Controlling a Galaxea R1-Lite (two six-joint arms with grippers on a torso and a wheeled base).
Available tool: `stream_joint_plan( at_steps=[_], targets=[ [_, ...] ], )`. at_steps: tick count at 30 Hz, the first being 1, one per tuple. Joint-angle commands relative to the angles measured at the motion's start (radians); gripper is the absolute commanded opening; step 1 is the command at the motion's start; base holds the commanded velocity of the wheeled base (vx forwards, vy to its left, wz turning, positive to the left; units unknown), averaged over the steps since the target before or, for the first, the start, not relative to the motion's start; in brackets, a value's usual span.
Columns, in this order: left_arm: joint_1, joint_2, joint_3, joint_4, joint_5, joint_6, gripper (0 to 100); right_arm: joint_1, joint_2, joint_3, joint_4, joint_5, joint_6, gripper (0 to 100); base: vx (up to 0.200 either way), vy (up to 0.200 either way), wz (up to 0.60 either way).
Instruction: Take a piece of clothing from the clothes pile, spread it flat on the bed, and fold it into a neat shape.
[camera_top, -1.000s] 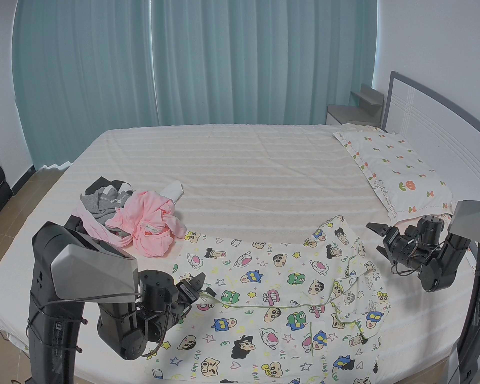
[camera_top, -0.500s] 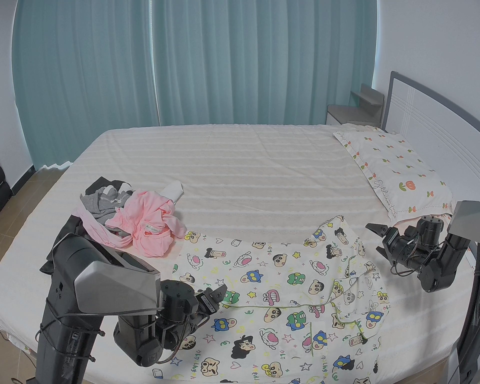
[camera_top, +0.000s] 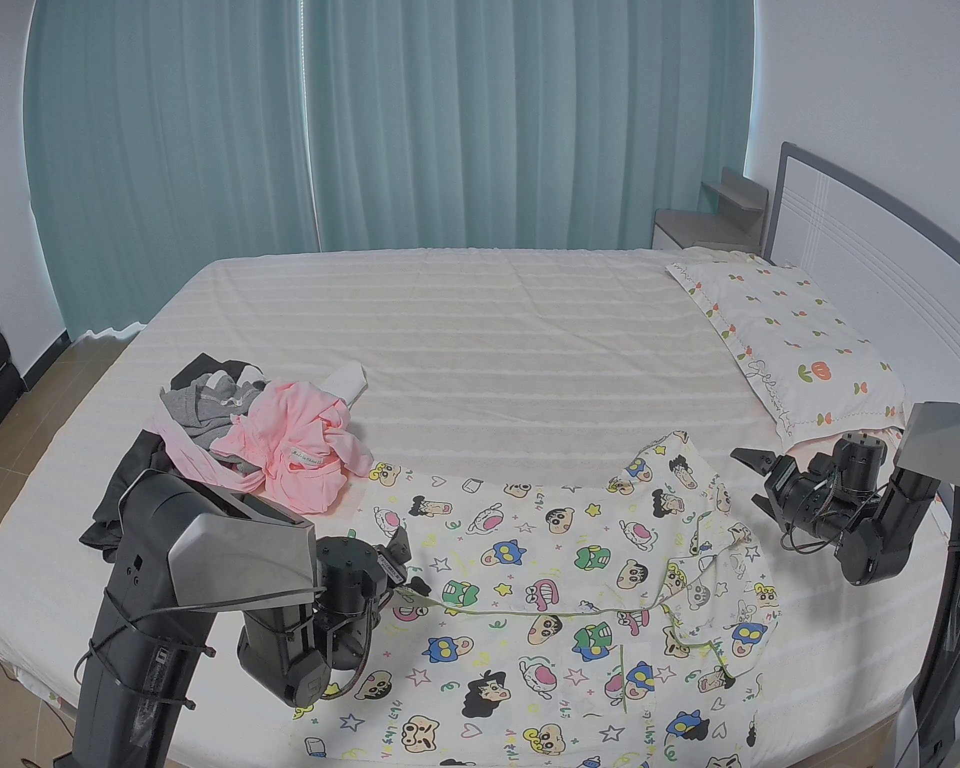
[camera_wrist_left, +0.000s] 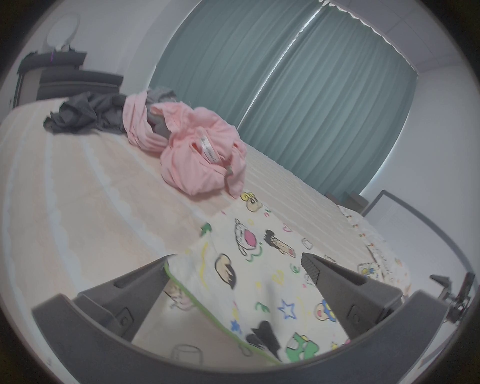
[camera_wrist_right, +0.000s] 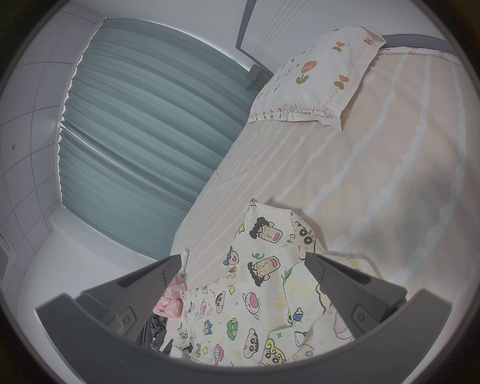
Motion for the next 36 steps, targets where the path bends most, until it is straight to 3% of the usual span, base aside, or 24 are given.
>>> stream_joint_plan(
  at_steps=[1, 9, 13, 24, 29, 36],
  targets=[
    [0.018, -0.022, 0.038, -0.045, 0.028, 0.043, 100, 0.0, 0.008, 0.003, -0.011, 0.002, -0.002, 100, 0.0, 0.0, 0.0],
    [0.029, -0.043, 0.098, -0.068, 0.014, 0.071, 100, 0.0, 0.01, 0.003, -0.011, 0.001, -0.004, 100, 0.0, 0.0, 0.0],
    [0.056, -0.031, 0.179, -0.068, -0.129, 0.072, 100, 0.0, 0.011, 0.005, -0.017, 0.001, -0.004, 100, 0.0, 0.0, 0.0],
    [0.161, -0.104, 0.268, -0.068, -0.274, 0.066, 100, -0.015, -0.058, 0.006, -0.011, 0.002, -0.004, 100, 0.0, 0.0, 0.0],
    [0.148, -0.244, 0.382, -0.068, -0.296, 0.008, 100, -0.006, -0.24, 0.083, 0.066, 0.002, -0.01, 100, 0.0, 0.0, 0.0],
    [0.101, -0.29, 0.436, -0.068, -0.299, -0.098, 100, -0.003, -0.343, 0.241, 0.124, 0.001, -0.044, 100, 0.0, 0.0, 0.0]
  ],
)
